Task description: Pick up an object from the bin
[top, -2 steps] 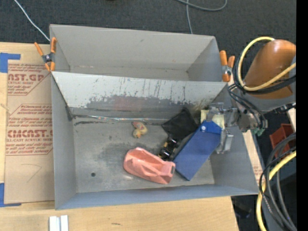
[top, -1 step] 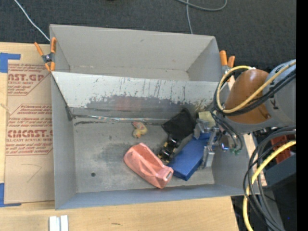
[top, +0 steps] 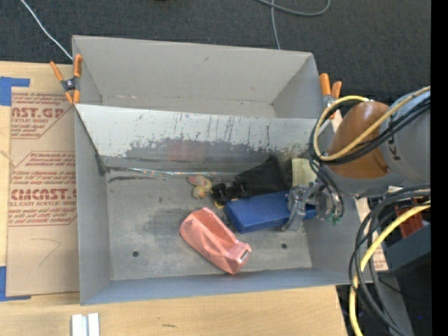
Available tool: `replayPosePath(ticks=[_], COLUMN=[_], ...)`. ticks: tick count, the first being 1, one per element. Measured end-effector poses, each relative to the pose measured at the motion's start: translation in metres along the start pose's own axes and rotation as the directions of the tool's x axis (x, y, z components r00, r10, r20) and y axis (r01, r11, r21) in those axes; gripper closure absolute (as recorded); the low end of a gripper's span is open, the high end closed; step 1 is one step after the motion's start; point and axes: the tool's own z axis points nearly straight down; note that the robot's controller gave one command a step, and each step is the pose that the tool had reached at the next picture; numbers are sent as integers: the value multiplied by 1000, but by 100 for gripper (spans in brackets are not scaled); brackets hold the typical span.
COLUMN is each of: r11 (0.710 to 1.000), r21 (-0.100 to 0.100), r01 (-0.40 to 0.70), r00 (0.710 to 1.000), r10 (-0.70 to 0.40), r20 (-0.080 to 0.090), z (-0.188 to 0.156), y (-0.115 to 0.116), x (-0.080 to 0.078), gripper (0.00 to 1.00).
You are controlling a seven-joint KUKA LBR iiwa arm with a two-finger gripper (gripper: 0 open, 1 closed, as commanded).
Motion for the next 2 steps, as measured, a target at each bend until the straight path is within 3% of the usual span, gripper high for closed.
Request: replayPosePath(ticks=[1, 2], r11=[1000, 1000], r21=[1, -2], r01=[0, 8], r00=[1000, 1000], r10=[0, -8], r20=[0, 7], z=[0, -74], y=[0, 7], x=[0, -2], gripper=[100, 100])
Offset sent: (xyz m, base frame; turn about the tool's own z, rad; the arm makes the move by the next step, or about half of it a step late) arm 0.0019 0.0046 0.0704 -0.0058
